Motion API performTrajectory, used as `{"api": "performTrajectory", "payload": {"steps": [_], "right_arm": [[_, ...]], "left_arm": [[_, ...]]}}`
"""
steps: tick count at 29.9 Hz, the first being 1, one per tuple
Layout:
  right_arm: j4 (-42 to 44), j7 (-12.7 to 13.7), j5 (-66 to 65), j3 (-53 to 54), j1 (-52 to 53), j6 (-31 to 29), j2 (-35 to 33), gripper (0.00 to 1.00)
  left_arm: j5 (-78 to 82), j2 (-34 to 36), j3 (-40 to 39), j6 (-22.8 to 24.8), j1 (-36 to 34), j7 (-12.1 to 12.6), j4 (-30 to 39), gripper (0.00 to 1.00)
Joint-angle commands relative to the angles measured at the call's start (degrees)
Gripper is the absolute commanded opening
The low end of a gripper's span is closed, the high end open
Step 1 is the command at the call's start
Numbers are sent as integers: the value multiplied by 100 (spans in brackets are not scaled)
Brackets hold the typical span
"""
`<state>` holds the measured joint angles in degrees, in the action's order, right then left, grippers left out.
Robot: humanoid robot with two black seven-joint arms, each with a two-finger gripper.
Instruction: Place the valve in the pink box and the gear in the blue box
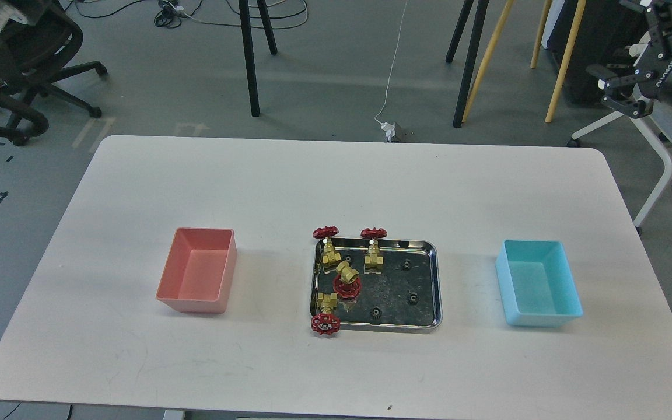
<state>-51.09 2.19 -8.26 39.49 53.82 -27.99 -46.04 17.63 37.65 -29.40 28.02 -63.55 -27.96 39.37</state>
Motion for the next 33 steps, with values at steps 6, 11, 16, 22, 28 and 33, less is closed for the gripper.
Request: {"api": "performTrajectory", "payload": {"steps": [6, 11, 16, 22, 28, 33], "right_arm": [[37, 212, -88, -55, 647, -1, -28, 99], [37, 195, -579, -55, 709, -1, -28, 99], [37, 177, -668, -38, 709, -1, -36, 99], [37, 177, -685, -29, 822, -1, -80, 99], [37, 212, -712, -47, 1043, -1, -133, 99], [37, 221, -729, -64, 1060, -1, -124, 99]], "left_arm": [[1328, -38, 743, -2, 9, 133, 106, 100], [2848, -161, 778, -2, 27, 19, 342, 96], [4115, -188, 778, -2, 439, 1, 1396, 95], [5739, -450, 787, -2032, 1282, -4, 2364, 95], [7771, -917, 848, -4513, 2012, -4, 2400, 95], [8563, -1250, 1366, -5602, 2408, -4, 2216, 95]]}}
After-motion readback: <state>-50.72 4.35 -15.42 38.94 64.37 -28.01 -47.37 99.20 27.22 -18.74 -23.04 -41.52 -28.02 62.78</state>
